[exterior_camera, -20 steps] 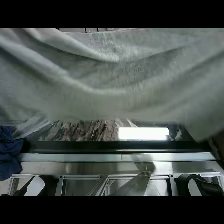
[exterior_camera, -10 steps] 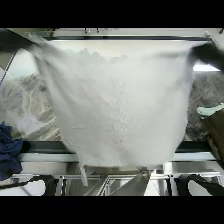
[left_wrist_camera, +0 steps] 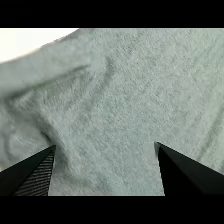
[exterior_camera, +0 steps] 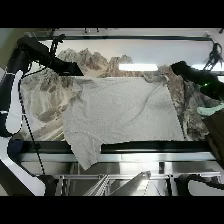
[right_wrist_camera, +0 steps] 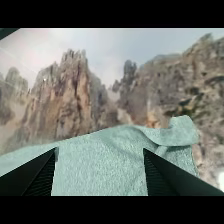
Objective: Fold the shirts.
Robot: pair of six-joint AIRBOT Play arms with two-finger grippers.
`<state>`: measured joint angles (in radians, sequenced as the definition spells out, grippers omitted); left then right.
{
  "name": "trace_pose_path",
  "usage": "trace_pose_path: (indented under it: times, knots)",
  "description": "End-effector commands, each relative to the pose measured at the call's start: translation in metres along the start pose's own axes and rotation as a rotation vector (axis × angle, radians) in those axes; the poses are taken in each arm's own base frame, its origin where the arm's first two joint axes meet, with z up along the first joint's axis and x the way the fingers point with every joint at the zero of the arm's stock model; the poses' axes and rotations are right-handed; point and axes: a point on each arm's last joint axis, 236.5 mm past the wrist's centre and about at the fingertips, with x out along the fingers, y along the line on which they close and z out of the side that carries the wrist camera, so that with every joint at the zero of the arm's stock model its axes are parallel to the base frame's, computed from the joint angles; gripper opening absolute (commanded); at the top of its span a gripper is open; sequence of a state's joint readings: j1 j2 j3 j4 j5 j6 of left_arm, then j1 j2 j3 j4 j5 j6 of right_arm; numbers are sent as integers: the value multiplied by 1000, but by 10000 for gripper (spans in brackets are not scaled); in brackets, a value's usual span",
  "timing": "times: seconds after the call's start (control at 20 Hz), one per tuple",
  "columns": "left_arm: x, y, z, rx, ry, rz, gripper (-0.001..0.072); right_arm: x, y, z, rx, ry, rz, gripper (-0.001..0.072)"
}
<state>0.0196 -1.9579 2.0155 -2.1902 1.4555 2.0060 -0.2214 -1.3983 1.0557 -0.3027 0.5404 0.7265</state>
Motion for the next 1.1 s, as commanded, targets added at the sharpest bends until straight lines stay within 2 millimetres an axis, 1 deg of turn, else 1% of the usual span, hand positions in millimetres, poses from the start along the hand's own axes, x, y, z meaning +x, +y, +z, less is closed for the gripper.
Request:
trace_pose_path:
  times: [0.0,0.1,0.25,0.3,0.4,0.5,0.55,0.6,0.65,0.85,0.9,0.95,1.05]
  knots:
    - [-26,8,-49,-138,137,-15,699,-36,-1,10,64,52,105,596]
    - [-37,8,-96,-261,227,-53,699,-57,-10,5,112,99,158,595]
    - [-41,0,-180,-432,322,-113,699,-78,-23,-15,177,163,206,585]
    - [-40,0,-205,-481,318,-117,699,-82,-29,-22,187,174,208,581]
    - [-33,4,-244,-599,275,-92,699,-83,-37,-36,220,190,197,581]
    - [-22,-2,-281,-711,250,-98,699,-81,-39,-47,226,208,198,580]
    - [-17,-4,-297,-744,254,-94,699,-81,-38,-50,232,213,200,580]
    - [-11,-5,-308,-773,249,-89,699,-82,-37,-50,232,215,205,580]
    - [-7,-5,-314,-788,241,-78,699,-83,-34,-50,231,213,218,580]
    - [8,-1,-330,-824,226,-44,698,-86,-19,-43,240,195,286,579]
    - [11,-3,-330,-836,217,-54,698,-86,-17,-42,244,193,298,579]
    - [15,-7,-325,-855,186,-81,697,-86,-16,-42,244,195,299,579]
    - [21,-14,-309,-841,107,-147,690,-86,-16,-42,244,194,299,579]
